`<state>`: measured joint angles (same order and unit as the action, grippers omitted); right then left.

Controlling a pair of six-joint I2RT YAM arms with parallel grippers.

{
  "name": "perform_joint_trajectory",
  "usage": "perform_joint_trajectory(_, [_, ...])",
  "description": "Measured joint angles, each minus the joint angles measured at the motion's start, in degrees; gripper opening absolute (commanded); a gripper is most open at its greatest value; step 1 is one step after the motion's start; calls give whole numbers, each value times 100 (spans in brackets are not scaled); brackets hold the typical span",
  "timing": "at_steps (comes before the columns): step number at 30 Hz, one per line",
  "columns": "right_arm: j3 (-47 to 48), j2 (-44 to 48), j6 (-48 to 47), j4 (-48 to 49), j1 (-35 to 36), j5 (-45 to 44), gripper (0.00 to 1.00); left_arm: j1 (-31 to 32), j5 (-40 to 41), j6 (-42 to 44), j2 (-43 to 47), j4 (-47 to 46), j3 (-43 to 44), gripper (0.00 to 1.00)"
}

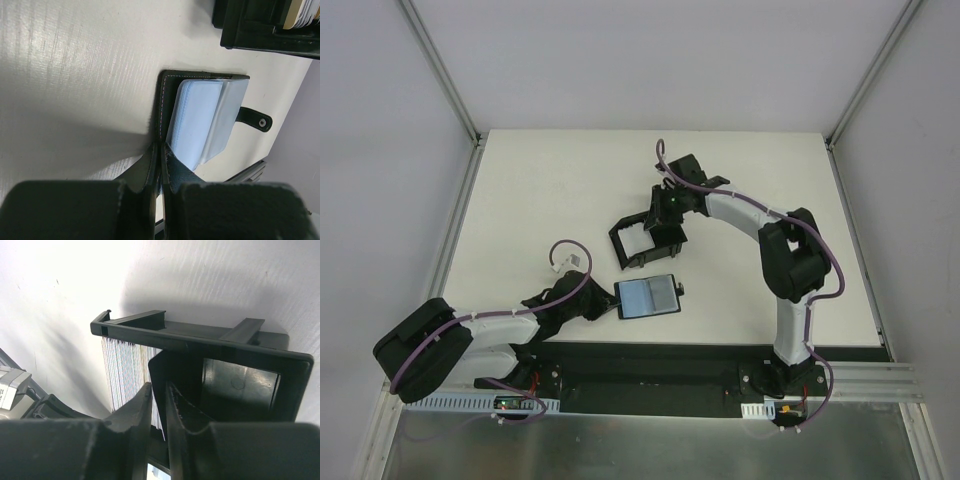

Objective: Put the credit cards into the card holder
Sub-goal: Pick up the credit card from the storage box.

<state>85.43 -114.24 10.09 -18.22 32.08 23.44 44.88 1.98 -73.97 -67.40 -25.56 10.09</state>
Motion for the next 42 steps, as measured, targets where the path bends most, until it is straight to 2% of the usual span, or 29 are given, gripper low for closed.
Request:
perform_joint_trajectory(13, [-59, 72, -31, -48, -48, -293, 1, -37, -37, 9, 0, 2, 0, 0])
perform_joint_trajectory(30, [98, 90, -525, -531, 428, -1252, 1, -37, -109, 138, 0, 4, 7, 0])
perform_joint_trajectory(42, [116, -7, -658, -662, 457, -1556, 9, -37, -157, 140, -61, 9, 48, 0])
